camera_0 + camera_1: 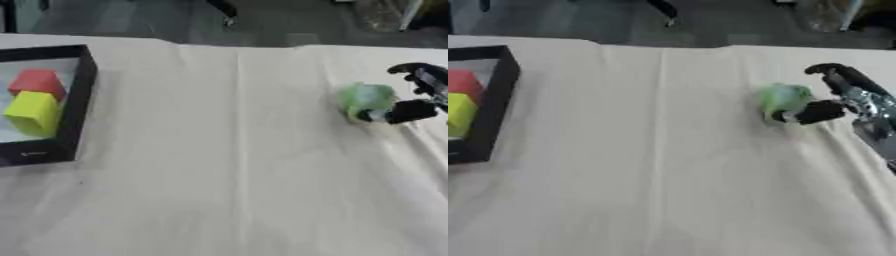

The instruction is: Pick up the objects with one hand, pass them to the other hand, and then place them into the box on the other side of the table.

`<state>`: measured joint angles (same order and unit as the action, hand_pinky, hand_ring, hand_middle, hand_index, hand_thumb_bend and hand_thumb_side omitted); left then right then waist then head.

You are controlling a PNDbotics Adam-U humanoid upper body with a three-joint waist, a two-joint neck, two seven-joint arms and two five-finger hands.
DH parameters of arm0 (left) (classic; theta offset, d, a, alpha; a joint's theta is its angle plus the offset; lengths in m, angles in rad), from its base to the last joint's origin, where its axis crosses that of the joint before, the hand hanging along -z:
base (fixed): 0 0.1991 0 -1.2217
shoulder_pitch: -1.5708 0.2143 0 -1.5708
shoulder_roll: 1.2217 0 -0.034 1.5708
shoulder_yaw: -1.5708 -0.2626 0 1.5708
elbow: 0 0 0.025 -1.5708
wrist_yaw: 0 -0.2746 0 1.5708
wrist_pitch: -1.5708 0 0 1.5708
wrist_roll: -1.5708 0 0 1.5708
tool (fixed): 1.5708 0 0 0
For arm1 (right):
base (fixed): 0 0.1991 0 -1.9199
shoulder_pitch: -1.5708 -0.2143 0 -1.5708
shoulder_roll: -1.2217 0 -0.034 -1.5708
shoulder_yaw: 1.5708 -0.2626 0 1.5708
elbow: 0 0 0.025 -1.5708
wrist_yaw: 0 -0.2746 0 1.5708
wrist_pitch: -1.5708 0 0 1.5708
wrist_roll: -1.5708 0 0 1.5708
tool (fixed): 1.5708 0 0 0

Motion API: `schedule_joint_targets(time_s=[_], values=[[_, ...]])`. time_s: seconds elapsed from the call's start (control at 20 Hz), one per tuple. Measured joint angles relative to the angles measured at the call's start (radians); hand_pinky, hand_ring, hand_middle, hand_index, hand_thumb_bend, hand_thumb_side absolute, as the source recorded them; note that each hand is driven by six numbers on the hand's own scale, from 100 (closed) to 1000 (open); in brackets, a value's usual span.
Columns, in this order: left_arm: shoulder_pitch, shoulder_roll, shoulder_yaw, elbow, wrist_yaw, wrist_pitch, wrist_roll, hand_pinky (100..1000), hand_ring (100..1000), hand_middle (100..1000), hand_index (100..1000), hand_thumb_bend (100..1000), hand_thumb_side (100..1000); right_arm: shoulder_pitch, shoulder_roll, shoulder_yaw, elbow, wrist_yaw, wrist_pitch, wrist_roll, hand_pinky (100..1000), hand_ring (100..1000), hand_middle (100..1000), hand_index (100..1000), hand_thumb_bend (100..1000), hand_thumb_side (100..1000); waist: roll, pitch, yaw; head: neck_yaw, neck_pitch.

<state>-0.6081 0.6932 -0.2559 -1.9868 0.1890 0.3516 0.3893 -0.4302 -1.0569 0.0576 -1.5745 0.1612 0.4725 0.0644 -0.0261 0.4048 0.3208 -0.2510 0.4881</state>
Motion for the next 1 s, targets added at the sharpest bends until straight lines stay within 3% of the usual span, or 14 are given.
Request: schedule_joint_targets(time_s=[0.55, 0.85, 0.9, 1.0], values=[[0.000, -0.001, 0.000, 0.000, -0.001, 0.004, 0.005, 806, 660, 610, 715, 100, 618, 0.001, 0.016, 0.012, 0.018, -0.030, -0.022, -0.005, 841, 945, 938, 905, 654, 337, 0.000, 0.016, 0.007, -0.002, -0.008], [0.000, -0.001, 0.000, 0.000, -0.001, 0.001, 0.009, 806, 661, 610, 713, 100, 620, 0.008, 0.023, 0.014, 0.028, -0.037, -0.017, -0.009, 838, 926, 876, 845, 623, 324, 0.000, 0.017, 0.007, -0.002, -0.008], [0.000, -0.001, 0.000, 0.000, -0.001, 0.001, 0.009, 807, 663, 611, 713, 100, 621, 0.008, 0.023, 0.015, 0.028, -0.039, -0.016, -0.010, 834, 903, 813, 785, 591, 289, 0.000, 0.017, 0.007, -0.002, -0.008], [0.000, -0.001, 0.000, 0.000, -0.001, 0.001, 0.009, 809, 664, 612, 714, 100, 622, 0.008, 0.023, 0.016, 0.028, -0.047, -0.016, -0.017, 828, 894, 790, 758, 568, 257, 0.000, 0.017, 0.006, -0.002, -0.008]])
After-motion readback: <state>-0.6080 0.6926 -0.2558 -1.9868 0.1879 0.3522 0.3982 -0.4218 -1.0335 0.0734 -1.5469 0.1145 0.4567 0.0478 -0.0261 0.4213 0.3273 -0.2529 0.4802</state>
